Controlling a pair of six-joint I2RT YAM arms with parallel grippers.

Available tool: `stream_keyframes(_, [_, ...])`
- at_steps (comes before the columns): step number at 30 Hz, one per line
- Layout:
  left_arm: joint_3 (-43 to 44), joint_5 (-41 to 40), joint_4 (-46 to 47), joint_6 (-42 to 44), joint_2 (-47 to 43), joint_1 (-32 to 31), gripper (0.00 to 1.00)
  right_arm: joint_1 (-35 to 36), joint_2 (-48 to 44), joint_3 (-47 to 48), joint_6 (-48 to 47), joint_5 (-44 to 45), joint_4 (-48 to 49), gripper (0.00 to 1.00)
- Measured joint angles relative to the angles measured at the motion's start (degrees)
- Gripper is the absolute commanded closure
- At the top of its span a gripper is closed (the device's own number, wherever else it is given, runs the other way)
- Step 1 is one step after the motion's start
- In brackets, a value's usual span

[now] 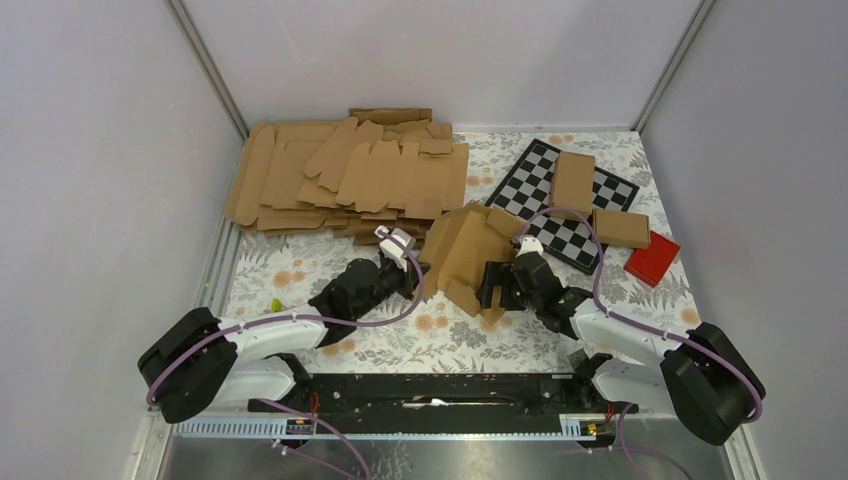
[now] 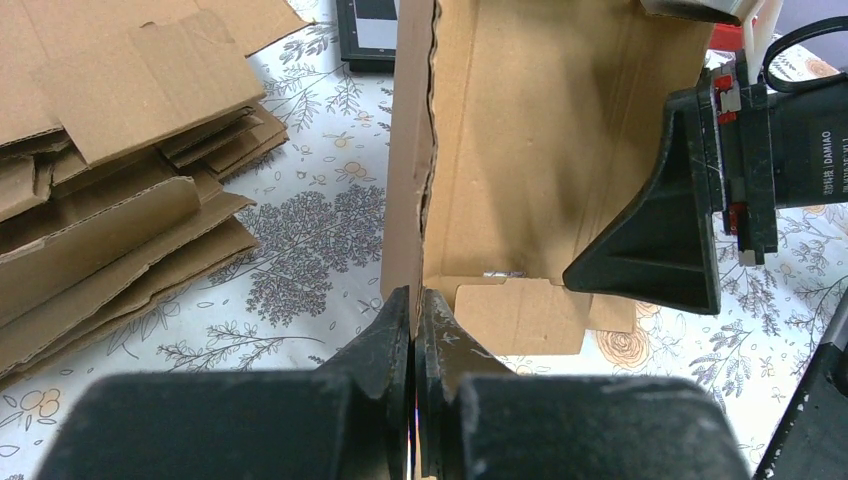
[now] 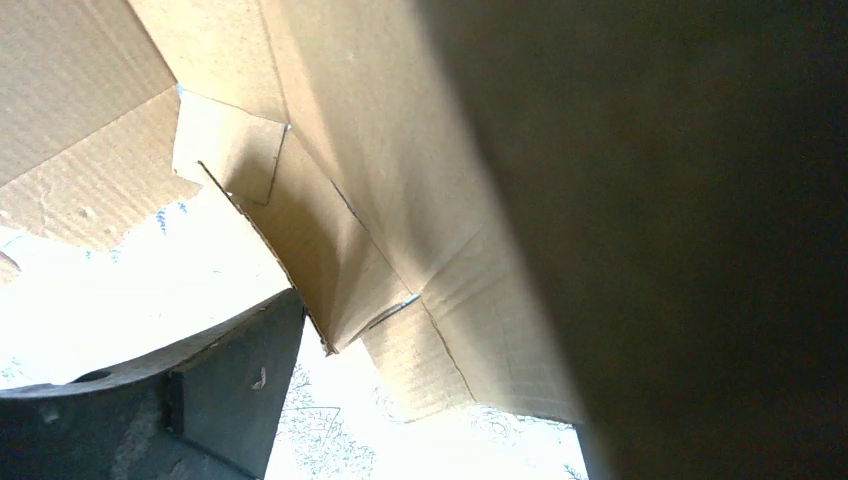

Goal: Fold the paper box

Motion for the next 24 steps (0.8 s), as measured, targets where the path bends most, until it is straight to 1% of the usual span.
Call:
stream_keyframes(5, [0.0,0.4,1.0,-0.2,0.7,0.0,1.00,0.6,-1.3,0.1,-1.5,-0.2,0.0,0.01])
stream_keyframes(9, [0.0,1.0,1.7,-0.9,1.0,0.0,1.00,0.8,-3.9,-0.1,-2.6,-2.1,1.6,0.01])
stream_keyframes(15, [0.0,1.3,1.7,-3.3,1.0,0.0,1.00,0.9,-10.1,-2.7,-4.5,-3.0,6.1,0.01])
stream_keyframes(20, [0.0,0.8,2.1,-6.1,1.1,0.0,1.00,0.9,-11.1,-2.8,-5.8,-2.3,6.2,0.01])
stream_keyframes(21, [-0.1,0.3,2.9,-6.8,1.3,0.0,1.00,0.9,-11.5,-2.8,-6.0,-1.9,6.2,0.02])
stream_keyframes(24, [-1.2,-1.2,6.1,-8.4,2.3,0.0,1.00,0.9,-13.9,-3.2,-6.5,0.0,6.2,0.12])
